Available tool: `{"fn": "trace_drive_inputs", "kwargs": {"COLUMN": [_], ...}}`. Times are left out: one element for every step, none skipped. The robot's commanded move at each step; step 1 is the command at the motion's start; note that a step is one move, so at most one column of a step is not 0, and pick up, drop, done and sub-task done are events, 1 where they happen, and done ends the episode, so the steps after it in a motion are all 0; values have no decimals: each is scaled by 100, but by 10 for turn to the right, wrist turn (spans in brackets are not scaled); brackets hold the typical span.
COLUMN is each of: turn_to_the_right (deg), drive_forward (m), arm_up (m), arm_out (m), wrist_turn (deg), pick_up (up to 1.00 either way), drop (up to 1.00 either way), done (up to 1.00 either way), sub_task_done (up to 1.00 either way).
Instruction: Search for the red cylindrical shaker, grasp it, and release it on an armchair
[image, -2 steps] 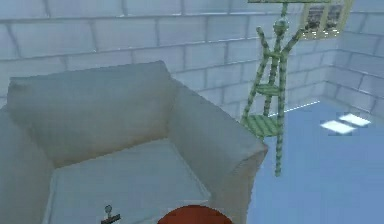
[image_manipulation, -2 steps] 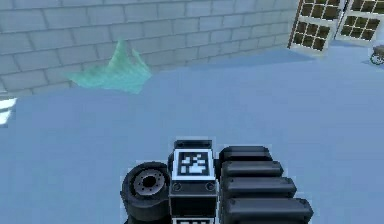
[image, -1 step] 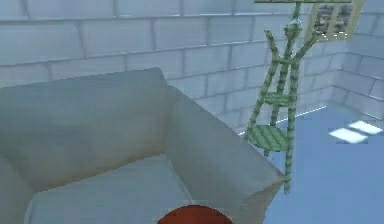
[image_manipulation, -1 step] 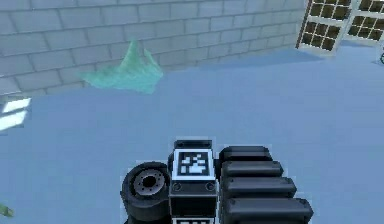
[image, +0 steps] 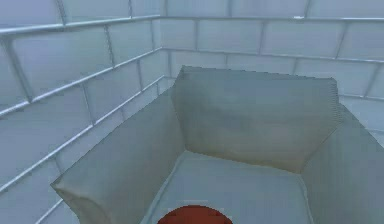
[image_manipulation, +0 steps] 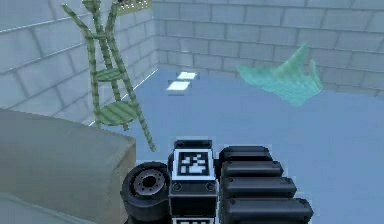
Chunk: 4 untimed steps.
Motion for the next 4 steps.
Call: {"fn": "trace_drive_inputs", "kwargs": {"turn_to_the_right": [-30,450,30,-450], "drive_forward": [0,0,0,0], "arm_up": [0,0,0,0], "arm_out": [0,0,0,0], "wrist_turn": [0,0,0,0], "pick_up": [0,0,0,0], "drop": [0,0,0,0], "done": [0,0,0,0], "sub_task_done": [0,0,0,0]}}
